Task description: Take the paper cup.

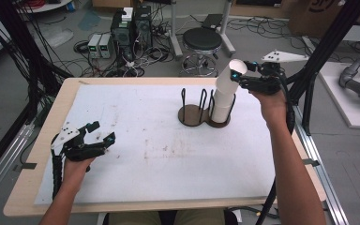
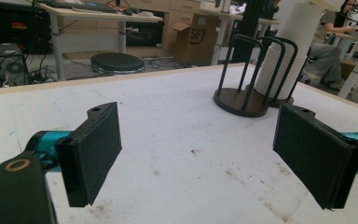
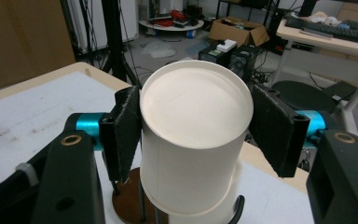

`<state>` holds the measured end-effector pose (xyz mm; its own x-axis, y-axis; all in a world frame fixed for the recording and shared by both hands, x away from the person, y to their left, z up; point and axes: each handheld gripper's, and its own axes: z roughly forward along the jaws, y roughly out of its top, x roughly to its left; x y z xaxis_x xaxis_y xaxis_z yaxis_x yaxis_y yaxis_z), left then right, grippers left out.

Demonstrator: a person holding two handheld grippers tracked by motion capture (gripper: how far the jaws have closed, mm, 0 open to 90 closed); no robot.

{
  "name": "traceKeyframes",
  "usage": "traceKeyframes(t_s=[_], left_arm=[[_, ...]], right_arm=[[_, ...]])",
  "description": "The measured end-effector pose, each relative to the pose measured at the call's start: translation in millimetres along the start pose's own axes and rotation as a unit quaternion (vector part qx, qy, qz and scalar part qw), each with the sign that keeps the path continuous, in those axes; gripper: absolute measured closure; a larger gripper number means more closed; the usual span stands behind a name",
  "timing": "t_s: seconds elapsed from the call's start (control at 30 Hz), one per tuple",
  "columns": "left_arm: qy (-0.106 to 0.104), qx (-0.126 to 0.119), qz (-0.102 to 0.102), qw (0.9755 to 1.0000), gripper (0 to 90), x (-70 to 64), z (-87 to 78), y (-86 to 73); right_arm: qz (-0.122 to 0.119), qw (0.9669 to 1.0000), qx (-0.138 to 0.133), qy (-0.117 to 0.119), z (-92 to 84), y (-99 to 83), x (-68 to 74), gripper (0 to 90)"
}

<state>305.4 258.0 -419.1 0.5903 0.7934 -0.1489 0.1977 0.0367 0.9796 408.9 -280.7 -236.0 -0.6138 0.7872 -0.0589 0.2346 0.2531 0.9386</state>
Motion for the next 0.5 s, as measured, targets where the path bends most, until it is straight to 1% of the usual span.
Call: traceKeyframes(t_s=[0.07,0.17,0.2,0.27,0.33,0.37,0.4,0.5], left_arm=[[0.0,-0.001,0.0,1.0,15.0,-0.1,0.0,0.1],[-0.001,0.0,0.001,1.0,15.0,-0.6,0.0,0.1],[-0.002,0.0,0.001,1.0,15.0,-1.0,0.0,0.1],[-0.003,0.0,0.003,1.0,15.0,-1.4,-0.5,0.3],[-0.004,0.0,0.003,1.0,15.0,-1.9,-1.1,0.0],[-0.004,0.001,0.004,1.0,15.0,-1.9,-1.4,-0.1],[-0.005,0.0,0.004,1.0,15.0,-1.9,-1.9,-0.2],[-0.005,-0.002,0.003,1.0,15.0,-1.9,-2.6,-0.1]], right_arm=[[0.003,1.0,-0.004,0.004,-6.5,1.5,3.6,37.3],[-0.001,0.9999,-0.008,0.01,-13.9,3.3,7.1,37.3],[-0.004,0.9998,-0.01,0.015,-19.1,4.1,10.6,37.3],[-0.006,0.9997,-0.008,0.02,-22.5,4.0,14.2,37.3],[-0.015,0.9996,-0.007,0.024,-25.2,3.4,18.7,37.3],[-0.015,0.9996,-0.007,0.024,-25.2,3.4,18.7,37.3],[-0.016,0.9994,-0.006,0.032,-27.9,2.2,23.6,37.3],[-0.018,0.9991,-0.007,0.038,-30.0,1.0,27.2,37.3]])
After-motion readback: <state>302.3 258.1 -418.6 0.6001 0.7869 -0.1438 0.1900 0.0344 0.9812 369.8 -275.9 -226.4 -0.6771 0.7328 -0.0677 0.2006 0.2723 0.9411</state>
